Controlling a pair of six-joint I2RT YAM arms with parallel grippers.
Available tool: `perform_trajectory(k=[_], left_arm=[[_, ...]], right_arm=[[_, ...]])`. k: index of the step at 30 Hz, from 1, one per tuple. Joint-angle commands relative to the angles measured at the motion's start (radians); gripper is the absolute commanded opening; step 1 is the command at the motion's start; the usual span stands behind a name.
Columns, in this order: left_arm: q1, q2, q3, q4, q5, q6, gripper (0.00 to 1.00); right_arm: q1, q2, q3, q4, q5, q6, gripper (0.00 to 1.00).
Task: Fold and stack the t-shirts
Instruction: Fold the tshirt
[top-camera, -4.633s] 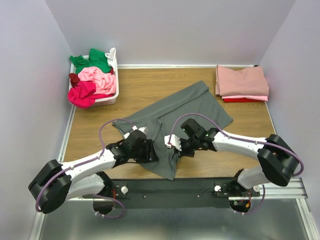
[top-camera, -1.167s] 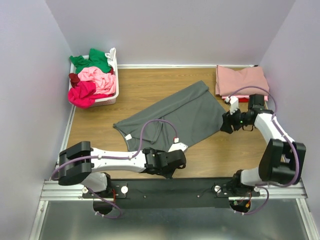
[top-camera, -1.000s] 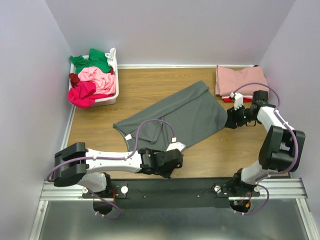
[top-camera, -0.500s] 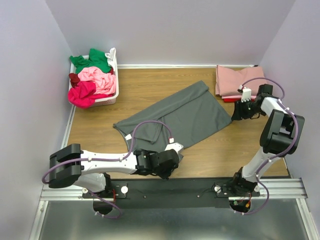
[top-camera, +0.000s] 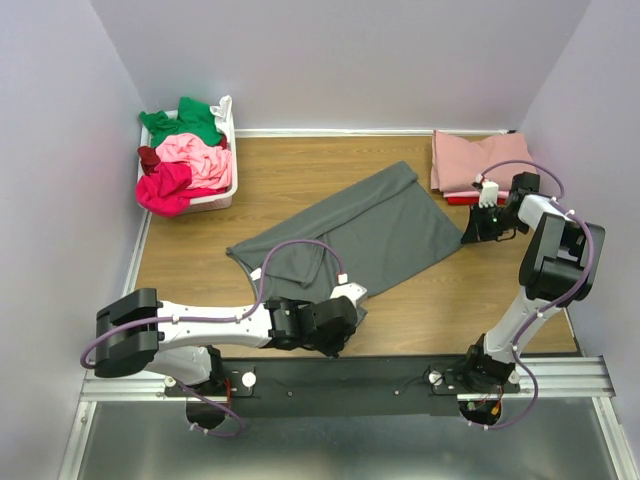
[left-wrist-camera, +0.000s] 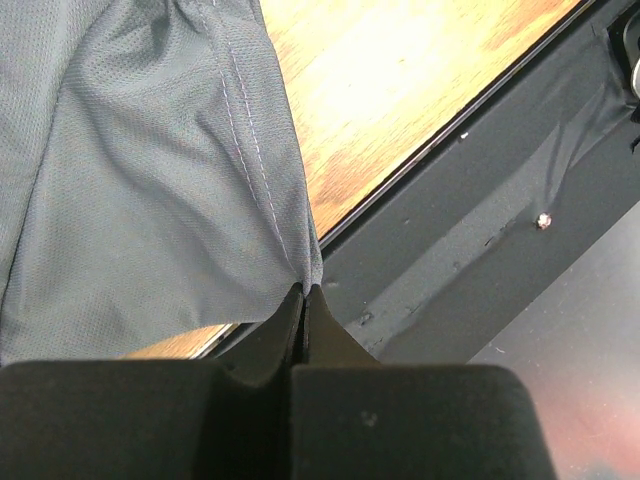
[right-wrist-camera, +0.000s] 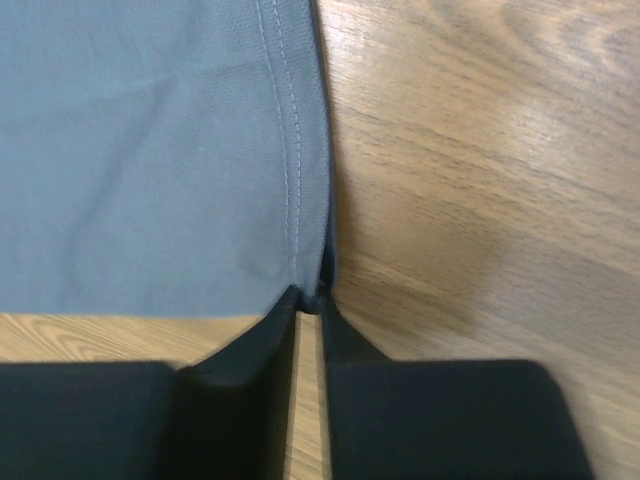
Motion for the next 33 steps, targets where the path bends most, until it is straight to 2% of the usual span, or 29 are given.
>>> perform_trajectory(k=[1, 4, 10, 18, 33], left_arm=[[0.013, -0.024, -0.005, 0.011, 0.012, 0.004, 0.00], [0.027, -0.045, -0.010, 0.009, 0.012, 0.007, 0.00], [0.071, -0.119, -0.037, 0.019, 0.031, 0.010, 0.00], [0.218, -0.229, -0.099, 0.037, 0.078, 0.053, 0.00], [0.389, -0.333, -0.077, 0.011, 0.068, 0.102, 0.00]], right_arm=[[-0.003, -0.009, 0.024, -0.004, -0.034, 0.003, 0.08], [-0.003, -0.032, 0.036, -0.013, -0.057, 0.011, 0.01], [-0.003, -0.048, 0.053, -0.036, -0.099, 0.008, 0.01], [0.014, -0.020, 0.097, -0.052, -0.139, 0.029, 0.00], [0.062, 0.024, 0.166, -0.052, -0.148, 0.084, 0.00]])
